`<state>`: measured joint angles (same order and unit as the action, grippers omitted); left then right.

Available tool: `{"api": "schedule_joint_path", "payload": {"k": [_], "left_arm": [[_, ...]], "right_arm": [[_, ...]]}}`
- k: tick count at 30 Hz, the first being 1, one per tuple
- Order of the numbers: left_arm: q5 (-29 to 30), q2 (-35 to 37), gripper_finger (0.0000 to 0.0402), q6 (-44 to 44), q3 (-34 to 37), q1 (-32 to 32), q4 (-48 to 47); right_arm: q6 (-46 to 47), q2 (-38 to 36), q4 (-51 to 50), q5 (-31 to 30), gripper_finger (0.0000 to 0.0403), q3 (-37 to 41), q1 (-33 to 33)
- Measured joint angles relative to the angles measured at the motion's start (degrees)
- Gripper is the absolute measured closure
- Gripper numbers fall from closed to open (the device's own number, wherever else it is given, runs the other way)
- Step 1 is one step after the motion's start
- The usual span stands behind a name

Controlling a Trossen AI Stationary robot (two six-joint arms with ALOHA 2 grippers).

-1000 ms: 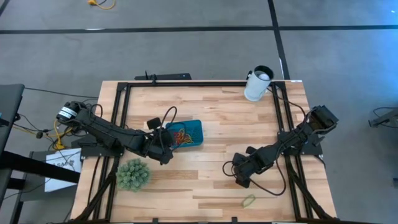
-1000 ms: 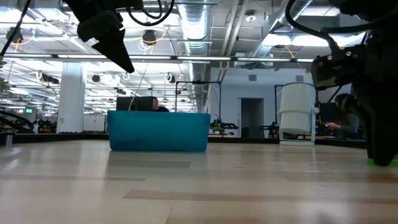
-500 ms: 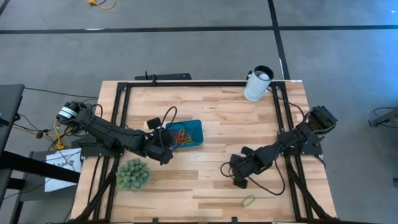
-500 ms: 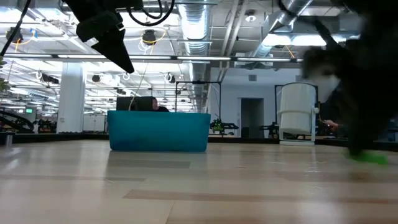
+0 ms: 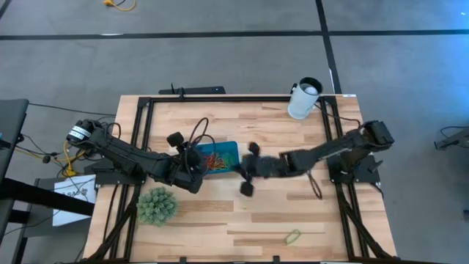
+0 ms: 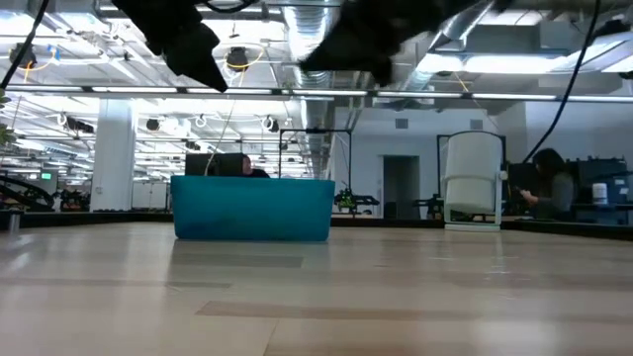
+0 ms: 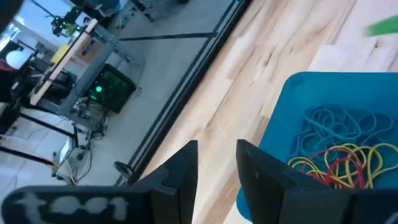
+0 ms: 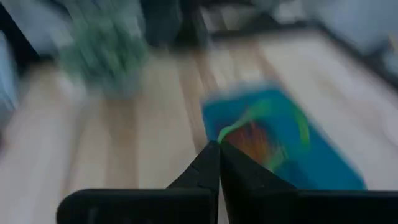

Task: Pick and place items into bin
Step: Put the green rubber band into the blue bin

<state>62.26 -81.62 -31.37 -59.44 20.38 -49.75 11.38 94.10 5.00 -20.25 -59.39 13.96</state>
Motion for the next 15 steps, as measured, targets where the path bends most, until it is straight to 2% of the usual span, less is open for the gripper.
{"api": "schedule_joint_path", "payload": {"k": [2,4,12,15], "left_arm": [[0.0,0.0,0.0301,-1.5,0.0,0.0,-0.3],[0.0,0.0,0.0301,-4.8,0.0,0.0,-1.0],[0.1,0.0,0.0301,-20.6,0.0,0.0,-15.6],[0.0,0.0,0.0301,-25.4,0.0,0.0,-19.4]], "right_arm": [[-3.1,2.0,7.3,4.9,0.0402,-0.1,-3.2],[-3.9,4.9,10.5,6.8,0.0402,0.0,-5.7],[-0.3,14.5,10.2,7.5,0.0403,0.2,-10.6],[0.2,15.9,10.6,10.6,0.0402,0.2,-12.2]]}}
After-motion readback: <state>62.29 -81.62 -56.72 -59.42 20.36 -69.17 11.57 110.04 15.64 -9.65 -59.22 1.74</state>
